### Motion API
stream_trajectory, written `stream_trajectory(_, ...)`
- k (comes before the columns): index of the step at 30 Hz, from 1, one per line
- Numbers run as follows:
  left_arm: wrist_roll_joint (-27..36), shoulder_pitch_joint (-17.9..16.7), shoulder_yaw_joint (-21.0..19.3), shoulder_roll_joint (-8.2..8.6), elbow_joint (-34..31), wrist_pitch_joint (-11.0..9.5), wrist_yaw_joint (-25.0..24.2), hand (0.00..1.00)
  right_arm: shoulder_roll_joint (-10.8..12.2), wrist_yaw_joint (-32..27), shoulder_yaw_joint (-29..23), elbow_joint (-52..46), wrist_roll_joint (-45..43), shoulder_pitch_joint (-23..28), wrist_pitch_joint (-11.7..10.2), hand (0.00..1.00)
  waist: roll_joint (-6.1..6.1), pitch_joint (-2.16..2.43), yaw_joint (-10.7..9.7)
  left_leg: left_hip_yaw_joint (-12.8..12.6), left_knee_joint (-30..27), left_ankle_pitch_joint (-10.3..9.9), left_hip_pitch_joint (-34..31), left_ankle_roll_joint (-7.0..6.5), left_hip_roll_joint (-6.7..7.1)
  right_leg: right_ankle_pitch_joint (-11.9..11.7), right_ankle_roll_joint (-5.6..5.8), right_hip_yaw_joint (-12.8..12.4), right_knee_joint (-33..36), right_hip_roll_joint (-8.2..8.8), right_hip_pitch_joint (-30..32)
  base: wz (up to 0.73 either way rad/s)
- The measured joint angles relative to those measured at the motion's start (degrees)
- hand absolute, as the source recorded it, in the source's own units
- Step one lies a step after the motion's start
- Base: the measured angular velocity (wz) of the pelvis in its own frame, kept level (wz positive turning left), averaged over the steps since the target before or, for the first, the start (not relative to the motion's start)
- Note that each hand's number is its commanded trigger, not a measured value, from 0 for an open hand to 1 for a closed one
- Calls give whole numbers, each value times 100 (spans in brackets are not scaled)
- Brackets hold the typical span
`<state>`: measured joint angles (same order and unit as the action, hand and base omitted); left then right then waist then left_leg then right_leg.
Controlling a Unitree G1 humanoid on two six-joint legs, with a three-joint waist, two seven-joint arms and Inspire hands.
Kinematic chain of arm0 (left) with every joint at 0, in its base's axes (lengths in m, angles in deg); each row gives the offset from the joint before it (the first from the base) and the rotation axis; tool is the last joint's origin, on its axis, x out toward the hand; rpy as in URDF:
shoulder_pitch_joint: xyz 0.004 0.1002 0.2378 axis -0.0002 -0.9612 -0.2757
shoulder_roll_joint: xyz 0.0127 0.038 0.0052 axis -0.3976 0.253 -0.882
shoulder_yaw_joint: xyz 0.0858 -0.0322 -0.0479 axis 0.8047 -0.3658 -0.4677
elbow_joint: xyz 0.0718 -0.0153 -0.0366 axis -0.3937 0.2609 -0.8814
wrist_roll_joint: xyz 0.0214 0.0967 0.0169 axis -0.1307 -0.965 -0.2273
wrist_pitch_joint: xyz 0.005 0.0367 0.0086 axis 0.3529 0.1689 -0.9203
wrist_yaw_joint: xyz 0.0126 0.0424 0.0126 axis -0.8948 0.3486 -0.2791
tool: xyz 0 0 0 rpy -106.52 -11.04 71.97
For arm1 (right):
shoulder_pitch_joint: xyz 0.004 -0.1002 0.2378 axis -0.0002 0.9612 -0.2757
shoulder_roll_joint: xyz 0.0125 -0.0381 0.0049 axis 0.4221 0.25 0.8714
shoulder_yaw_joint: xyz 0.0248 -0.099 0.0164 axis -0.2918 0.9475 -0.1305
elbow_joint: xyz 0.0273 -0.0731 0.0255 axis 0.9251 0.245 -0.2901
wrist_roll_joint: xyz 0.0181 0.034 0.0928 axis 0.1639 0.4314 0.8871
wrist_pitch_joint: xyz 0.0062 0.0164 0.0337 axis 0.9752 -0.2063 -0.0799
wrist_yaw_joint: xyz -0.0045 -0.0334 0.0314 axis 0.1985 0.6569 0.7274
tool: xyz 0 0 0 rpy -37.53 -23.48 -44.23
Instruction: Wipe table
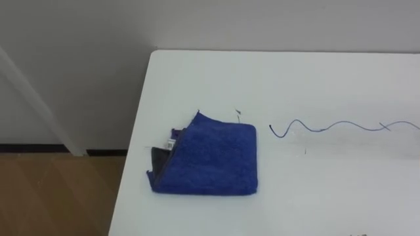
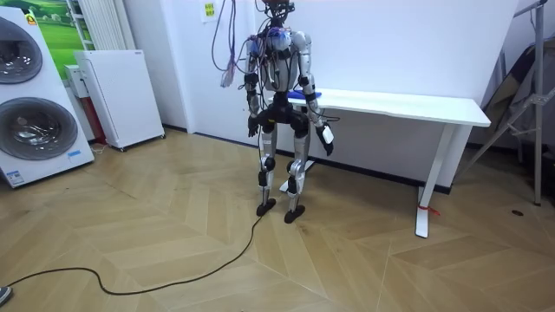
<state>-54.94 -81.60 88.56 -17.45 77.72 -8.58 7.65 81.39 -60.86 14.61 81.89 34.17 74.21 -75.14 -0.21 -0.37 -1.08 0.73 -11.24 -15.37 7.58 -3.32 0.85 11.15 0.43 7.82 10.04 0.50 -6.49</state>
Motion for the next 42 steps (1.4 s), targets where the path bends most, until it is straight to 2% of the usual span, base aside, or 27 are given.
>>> stream_trajectory(2, 78, -2, -11, 0, 3, 13, -7, 0, 0, 0, -15, 100, 195, -8, 1, 0, -13, 4, -10, 0, 18, 0, 7, 0, -2, 0, -1, 3, -2, -2, -1, 0)
stream_trajectory(3, 160, 1, -30, 3, 12, 33, -15, 0, 1, 0, -74, 160, 466, 32, 12, 0, 21, 15, -15, 3, 35, 0, 30, 1, -7, 0, -1, 5, -6, -3, -17, 0)
stream_trajectory(8, 240, -69, -250, -29, -20, 120, -119, 0, -5, -59, -699, 237, 1822, 244, 117, 0, 12, 10, -59, 3, 84, -1, 115, 1, -8, 0, -1, -2, -27, -13, -91, 0)
stream_trajectory(11, 339, -138, -470, -25, -77, 201, -117, 0, -15, -201, -1451, 344, 2872, 339, 200, 0, 54, 22, -236, -5, 86, -1, 149, 2, 7, 0, 0, 16, -27, -5, -143, 8)
stream_trajectory(13, 338, -256, -751, -40, -183, 215, -113, 0, -61, -363, -2135, 335, 3774, 460, 254, 0, 70, 25, -334, -66, 145, -1, 244, 2, -11, 2, 0, -40, -17, -23, -178, -12)
stream_trajectory(15, 339, -308, -956, -80, -187, 216, -113, 0, -100, -541, -2611, 315, 4244, 475, 256, 0, 89, 13, -390, -65, 166, -1, 264, 2, -10, 2, 0, -131, -4, -34, -179, -13)
stream_trajectory(16, 324, -276, -1084, -96, -219, 220, -114, 0, -113, -701, -2883, 188, 4485, 526, 270, 0, 135, 26, -422, -80, 177, -1, 277, 2, -10, 2, 0, -160, 18, -39, -175, -12)
stream_trajectory(19, 325, -313, -1216, -114, -388, 312, -111, 0, -171, -1292, -3395, -454, 4577, 533, 326, 0, 167, 7, -508, -161, 174, -10, 303, 5, -12, 4, 0, -280, 66, -50, -144, -18)
stream_trajectory(21, 329, -348, -1216, -121, -528, 343, -113, 0, -208, -1644, -3486, -927, 4570, 498, 325, 0, 215, 6, -531, -184, 171, -10, 297, 4, -7, 3, 0, -312, 67, -45, -122, -13)
stream_trajectory(24, 319, -315, -1167, -170, -607, 349, -160, 0, -272, -2309, -3588, -1697, 4227, 300, 324, 0, 288, 13, -549, -226, 148, -7, 242, 4, 8, 3, 0, -359, 118, -51, -33, -10)
stream_trajectory(26, 252, -353, -1131, -197, -685, 372, -233, 0, -296, -2687, -3538, -2290, 3758, 241, 334, 0, 325, 17, -474, -233, 149, 5, 164, 6, 16, 3, 0, -406, 157, -60, 83, -11)
stream_trajectory(28, 233, -357, -1092, -247, -684, 461, -243, 0, -403, -3144, -3349, -2968, 2817, 91, 326, 0, 336, 25, -441, -222, 138, 8, 94, 4, 10, -1, -6, -431, 162, -72, 161, -7)
stream_trajectory(31, 88, -353, -971, -307, -807, 564, -264, 0, -416, -3562, -3270, -3987, 1555, -37, 308, 0, 333, 36, -379, -201, 31, 9, -54, 5, 12, -9, -15, -372, 168, -63, 260, 7)
stream_trajectory(33, -54, -372, -930, -330, -871, 581, -322, 0, -430, -3699, -3130, -4446, 924, -106, 304, 0, 346, 16, -298, -193, 34, 10, -75, 7, 3, -9, -15, -352, 158, -72, 274, 8)
stream_trajectory(37, -148, -460, -658, -361, -1066, 583, -332, 0, -478, -3735, -2680, -5322, -635, -219, 291, 0, 331, 12, -241, -84, 40, 12, -88, 9, -4, -11, -17, -301, 128, -78, 256, 11)
stream_trajectory(39, -151, -455, -580, -404, -1084, 584, -331, 0, -542, -3722, -2410, -5739, -1070, -219, 291, 0, 333, 14, -144, -56, 50, 18, -88, 20, -4, -11, -17, -295, 104, -78, 255, -6)
stream_trajectory(42, -285, -436, -442, -456, -1085, 554, -356, 0, -657, -3497, -2034, -6278, -1845, -224, 173, 0, 320, 12, -68, -49, 51, 19, -96, 21, -3, -11, -18, -270, 61, -77, 235, 2)
